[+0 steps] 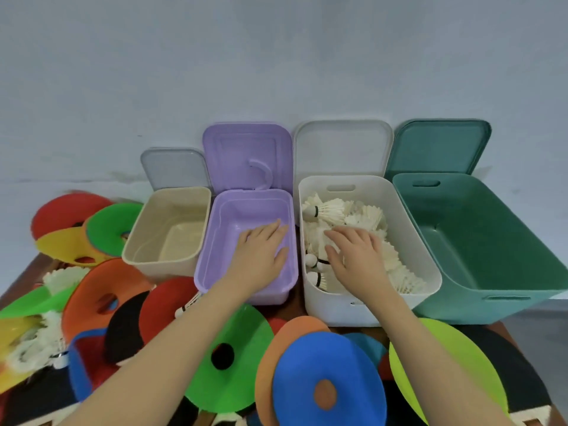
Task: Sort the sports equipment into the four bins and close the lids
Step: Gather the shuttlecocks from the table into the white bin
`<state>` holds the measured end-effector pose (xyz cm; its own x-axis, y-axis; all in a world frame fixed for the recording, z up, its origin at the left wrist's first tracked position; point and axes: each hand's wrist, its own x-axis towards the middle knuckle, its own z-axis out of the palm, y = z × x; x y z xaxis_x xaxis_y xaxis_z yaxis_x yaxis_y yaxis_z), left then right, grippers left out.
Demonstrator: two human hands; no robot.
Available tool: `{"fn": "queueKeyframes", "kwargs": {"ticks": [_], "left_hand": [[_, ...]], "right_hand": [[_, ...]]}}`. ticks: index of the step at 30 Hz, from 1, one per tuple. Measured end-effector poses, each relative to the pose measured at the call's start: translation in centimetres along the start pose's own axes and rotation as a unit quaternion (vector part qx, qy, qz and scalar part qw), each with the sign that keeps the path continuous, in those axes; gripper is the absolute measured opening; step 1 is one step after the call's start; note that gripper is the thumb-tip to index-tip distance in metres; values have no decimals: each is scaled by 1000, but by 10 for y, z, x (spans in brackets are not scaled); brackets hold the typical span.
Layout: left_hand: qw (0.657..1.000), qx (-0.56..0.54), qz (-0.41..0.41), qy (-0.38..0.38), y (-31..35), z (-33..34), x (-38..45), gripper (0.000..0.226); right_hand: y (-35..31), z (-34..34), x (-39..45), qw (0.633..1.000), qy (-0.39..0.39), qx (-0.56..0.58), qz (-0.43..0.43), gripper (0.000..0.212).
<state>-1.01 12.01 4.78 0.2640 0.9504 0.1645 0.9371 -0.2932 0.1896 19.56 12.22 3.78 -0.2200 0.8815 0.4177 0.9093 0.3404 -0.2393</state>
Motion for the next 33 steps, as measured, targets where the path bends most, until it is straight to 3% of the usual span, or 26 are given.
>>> {"fn": "queueKeyframes", "kwargs": {"ticks": [3, 7, 19, 22, 27, 33], "left_hand": [[999, 10, -30, 10, -31, -13, -12, 62], [998, 3, -59, 32, -76, -31, -29, 75], [990, -25, -127, 62, -281, -64, -126, 49], [989, -39, -133, 47, -333, -64, -149, 59], [984, -61, -167, 31, -415, -50, -184, 36], [975, -79, -201, -46, -471, -37, -197, 40]], "right_hand": [[-31, 9, 13, 999, 37, 26, -3, 36], [-77, 27, 30, 997, 43, 53, -33, 36], [-280, 116, 73, 984, -63, 124, -111, 39], [-327, 143, 81, 978, -92, 151, -115, 44], [-397, 184, 93, 968, -152, 175, -100, 36], [-460, 216, 97, 956, -227, 141, -121, 43]]}}
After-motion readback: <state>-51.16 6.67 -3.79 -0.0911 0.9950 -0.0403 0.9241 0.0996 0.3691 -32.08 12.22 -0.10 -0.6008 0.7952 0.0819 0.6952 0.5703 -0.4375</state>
